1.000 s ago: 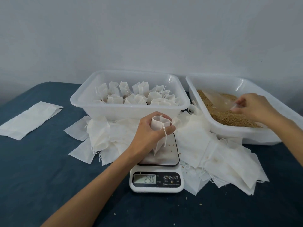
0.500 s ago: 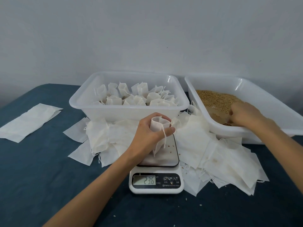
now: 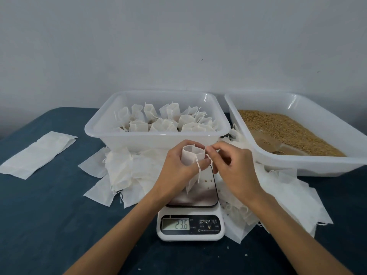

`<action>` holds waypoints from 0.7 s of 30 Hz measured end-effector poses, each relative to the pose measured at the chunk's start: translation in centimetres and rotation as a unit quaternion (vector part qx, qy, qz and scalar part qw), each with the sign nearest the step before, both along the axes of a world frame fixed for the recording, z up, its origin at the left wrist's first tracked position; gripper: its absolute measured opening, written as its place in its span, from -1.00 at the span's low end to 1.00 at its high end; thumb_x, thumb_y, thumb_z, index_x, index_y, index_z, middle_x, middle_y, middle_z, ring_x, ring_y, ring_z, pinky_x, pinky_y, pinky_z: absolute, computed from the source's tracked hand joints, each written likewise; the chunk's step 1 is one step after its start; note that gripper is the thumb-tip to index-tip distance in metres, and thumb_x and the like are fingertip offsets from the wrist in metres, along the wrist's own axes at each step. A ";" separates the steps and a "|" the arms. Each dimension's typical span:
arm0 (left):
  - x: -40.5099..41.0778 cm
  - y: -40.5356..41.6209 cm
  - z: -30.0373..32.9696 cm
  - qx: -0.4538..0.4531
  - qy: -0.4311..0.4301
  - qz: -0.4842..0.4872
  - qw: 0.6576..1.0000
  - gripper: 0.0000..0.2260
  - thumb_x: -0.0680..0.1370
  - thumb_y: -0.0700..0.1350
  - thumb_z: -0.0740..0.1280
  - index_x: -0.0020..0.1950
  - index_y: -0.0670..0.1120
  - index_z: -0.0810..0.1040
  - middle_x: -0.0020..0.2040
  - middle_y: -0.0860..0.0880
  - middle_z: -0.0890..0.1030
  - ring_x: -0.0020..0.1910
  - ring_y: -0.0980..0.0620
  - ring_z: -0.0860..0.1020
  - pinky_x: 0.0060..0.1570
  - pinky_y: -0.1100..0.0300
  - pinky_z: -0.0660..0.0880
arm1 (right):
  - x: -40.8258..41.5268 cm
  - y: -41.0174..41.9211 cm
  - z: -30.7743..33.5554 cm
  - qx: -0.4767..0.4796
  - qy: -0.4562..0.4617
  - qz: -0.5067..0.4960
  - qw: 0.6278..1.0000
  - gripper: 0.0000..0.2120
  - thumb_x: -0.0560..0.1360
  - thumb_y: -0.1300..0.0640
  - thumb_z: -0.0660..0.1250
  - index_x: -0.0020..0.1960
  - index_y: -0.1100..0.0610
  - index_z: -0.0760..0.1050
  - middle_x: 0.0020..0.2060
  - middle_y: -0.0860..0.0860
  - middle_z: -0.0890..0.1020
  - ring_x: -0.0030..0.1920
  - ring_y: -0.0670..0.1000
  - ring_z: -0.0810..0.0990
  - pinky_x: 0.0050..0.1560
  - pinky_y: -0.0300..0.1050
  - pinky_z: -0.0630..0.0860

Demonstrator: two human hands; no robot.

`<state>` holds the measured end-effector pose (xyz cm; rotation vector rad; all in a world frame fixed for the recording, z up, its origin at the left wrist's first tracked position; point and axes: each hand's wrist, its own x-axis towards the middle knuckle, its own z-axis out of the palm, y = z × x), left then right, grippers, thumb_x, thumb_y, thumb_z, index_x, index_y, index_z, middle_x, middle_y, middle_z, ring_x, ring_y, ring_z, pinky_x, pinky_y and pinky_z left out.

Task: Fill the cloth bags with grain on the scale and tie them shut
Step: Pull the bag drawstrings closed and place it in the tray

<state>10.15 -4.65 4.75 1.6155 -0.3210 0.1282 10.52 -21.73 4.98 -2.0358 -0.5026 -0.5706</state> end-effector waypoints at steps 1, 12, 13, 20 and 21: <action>-0.1 0.0 -0.1 0.034 -0.012 0.014 0.999 -0.88 0.55 -0.17 0.52 0.05 -0.06 0.64 -0.11 -0.07 0.71 -0.14 0.00 0.66 -0.15 0.14 0.59 | 0.0 0.0 -0.3 0.008 -0.001 0.005 1.000 -0.87 0.63 -0.01 0.33 -0.06 -0.04 0.61 -0.46 -0.10 0.58 -0.44 -0.01 0.58 -0.37 -0.24 0.46; 0.4 2.8 2.8 0.258 -0.163 0.174 0.936 -0.65 0.66 -0.18 0.37 -0.32 -0.16 0.50 -0.25 -0.04 0.47 -0.30 0.06 0.45 -0.25 0.14 0.33 | -0.6 -0.5 -0.3 0.045 -0.005 0.031 0.998 -0.82 0.63 -0.03 0.29 -0.06 -0.02 0.61 -0.47 -0.08 0.57 -0.50 -0.06 0.52 -0.38 -0.41 0.35; 1.5 3.4 3.6 0.249 -0.154 0.190 0.937 -0.63 0.66 -0.17 0.37 -0.35 -0.13 0.45 -0.30 -0.02 0.44 -0.34 0.11 0.39 -0.28 0.17 0.28 | -0.6 -0.5 -0.2 0.048 -0.005 0.033 0.998 -0.82 0.63 -0.03 0.29 -0.06 -0.02 0.61 -0.47 -0.08 0.56 -0.51 -0.07 0.51 -0.38 -0.43 0.34; 12.9 9.8 6.7 0.124 0.006 0.265 0.956 -0.68 0.69 -0.10 0.33 -0.04 -0.36 0.64 -0.12 -0.30 0.70 -0.15 -0.20 0.72 -0.06 -0.08 0.69 | -0.8 -0.5 0.2 0.064 0.001 0.030 0.997 -0.81 0.63 -0.06 0.26 -0.08 -0.07 0.60 -0.47 -0.08 0.58 -0.52 -0.07 0.50 -0.40 -0.42 0.36; 14.4 10.6 6.5 0.141 0.015 0.276 0.950 -0.68 0.69 -0.12 0.33 -0.06 -0.39 0.62 -0.12 -0.32 0.69 -0.11 -0.24 0.72 -0.01 -0.13 0.69 | -0.8 -0.5 0.2 0.065 0.005 0.030 0.997 -0.81 0.63 -0.06 0.26 -0.08 -0.08 0.60 -0.46 -0.07 0.58 -0.52 -0.07 0.50 -0.40 -0.42 0.36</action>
